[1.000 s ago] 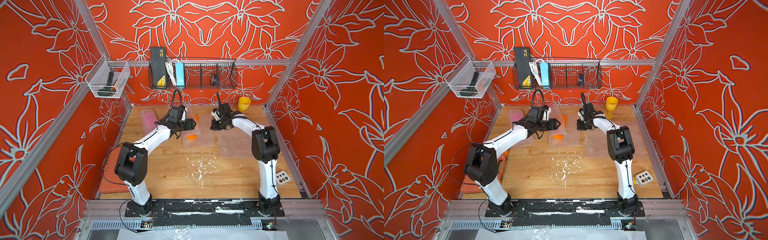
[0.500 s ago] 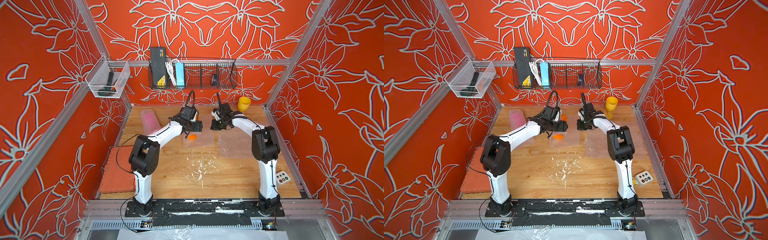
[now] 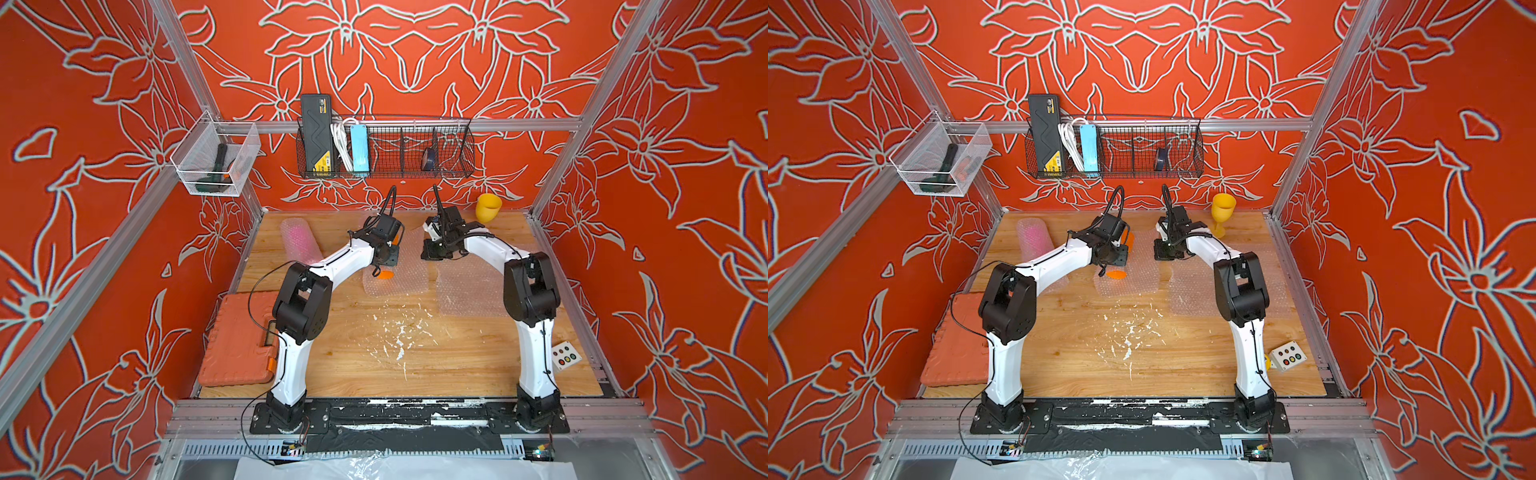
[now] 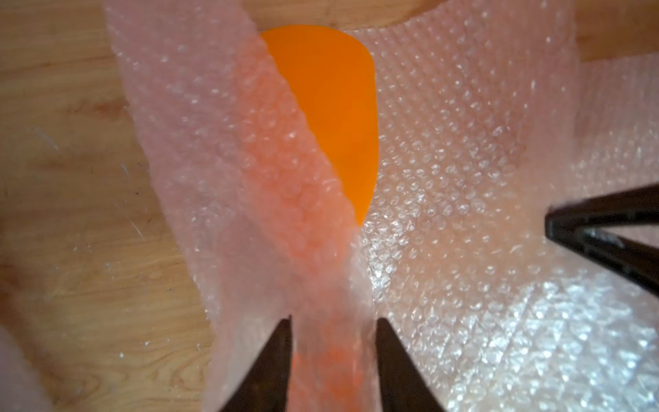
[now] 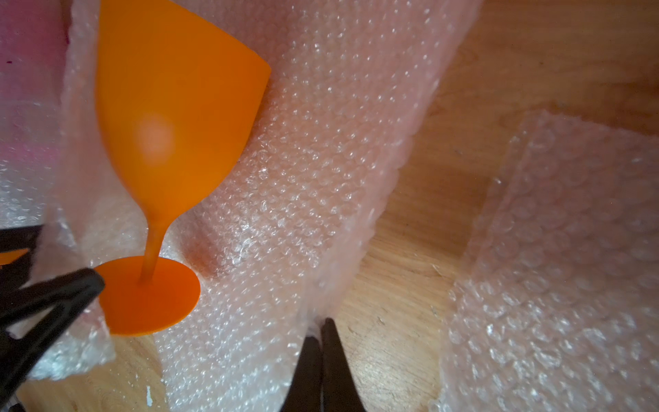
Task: Unpack wine glasses from bubble wrap
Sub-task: Unwrap the bubble wrap at the center of the board.
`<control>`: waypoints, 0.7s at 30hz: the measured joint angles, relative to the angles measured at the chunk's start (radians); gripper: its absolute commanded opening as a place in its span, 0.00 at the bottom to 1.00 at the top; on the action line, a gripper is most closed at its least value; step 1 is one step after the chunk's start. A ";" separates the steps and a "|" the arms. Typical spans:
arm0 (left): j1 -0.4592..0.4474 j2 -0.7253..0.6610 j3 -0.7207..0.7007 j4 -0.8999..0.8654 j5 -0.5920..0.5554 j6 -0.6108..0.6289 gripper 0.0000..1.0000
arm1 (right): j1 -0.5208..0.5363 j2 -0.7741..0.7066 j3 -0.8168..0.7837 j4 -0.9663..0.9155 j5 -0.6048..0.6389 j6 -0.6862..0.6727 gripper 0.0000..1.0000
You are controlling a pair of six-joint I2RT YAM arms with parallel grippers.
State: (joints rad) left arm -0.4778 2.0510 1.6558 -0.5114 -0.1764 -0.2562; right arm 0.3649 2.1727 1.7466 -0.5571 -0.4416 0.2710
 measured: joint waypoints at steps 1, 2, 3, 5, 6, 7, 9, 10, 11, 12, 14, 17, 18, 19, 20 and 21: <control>0.000 -0.004 -0.011 0.002 -0.012 -0.003 0.06 | 0.000 0.000 0.000 0.000 0.000 0.000 0.00; 0.001 -0.011 -0.029 0.005 -0.024 0.000 0.00 | -0.001 0.000 0.000 0.000 0.001 -0.001 0.00; 0.002 -0.019 -0.047 0.007 -0.031 0.005 0.00 | 0.000 0.000 0.000 0.000 0.003 -0.002 0.00; 0.009 -0.039 -0.085 0.013 -0.036 -0.007 0.00 | -0.001 0.000 0.000 0.000 0.006 -0.003 0.00; 0.015 -0.051 -0.105 0.019 -0.035 -0.008 0.00 | -0.001 0.000 0.000 0.000 0.007 -0.003 0.00; 0.022 -0.063 -0.122 0.024 -0.036 -0.010 0.00 | -0.001 0.000 0.000 0.000 0.007 -0.004 0.00; 0.043 -0.094 -0.164 0.036 -0.035 -0.019 0.00 | -0.001 -0.001 0.000 -0.001 0.008 -0.004 0.00; 0.053 -0.109 -0.183 0.045 -0.032 -0.023 0.00 | -0.001 -0.001 0.000 -0.002 0.010 -0.005 0.00; 0.067 -0.128 -0.208 0.059 -0.024 -0.030 0.00 | -0.002 -0.002 -0.001 -0.003 0.014 -0.008 0.00; 0.084 -0.151 -0.240 0.073 -0.013 -0.037 0.00 | -0.005 -0.003 -0.005 -0.002 0.018 -0.010 0.00; 0.120 -0.195 -0.301 0.101 0.015 -0.052 0.00 | -0.007 -0.009 -0.019 -0.003 0.023 -0.014 0.00; 0.185 -0.270 -0.403 0.146 0.061 -0.068 0.00 | -0.014 -0.024 -0.043 -0.008 0.024 -0.019 0.00; 0.205 -0.293 -0.432 0.159 0.072 -0.075 0.00 | -0.018 -0.027 -0.048 -0.011 0.023 -0.021 0.00; 0.221 -0.316 -0.459 0.172 0.079 -0.079 0.00 | -0.021 -0.030 -0.050 -0.013 0.023 -0.023 0.00; 0.233 -0.338 -0.484 0.183 0.083 -0.082 0.00 | -0.025 -0.033 -0.051 -0.016 0.023 -0.024 0.00; 0.242 -0.363 -0.510 0.196 0.084 -0.087 0.00 | -0.027 -0.035 -0.052 -0.016 0.023 -0.026 0.00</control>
State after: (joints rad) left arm -0.2359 1.6882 1.1458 -0.3149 -0.0921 -0.3431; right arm 0.3374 2.1380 1.6943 -0.5735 -0.4183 0.2451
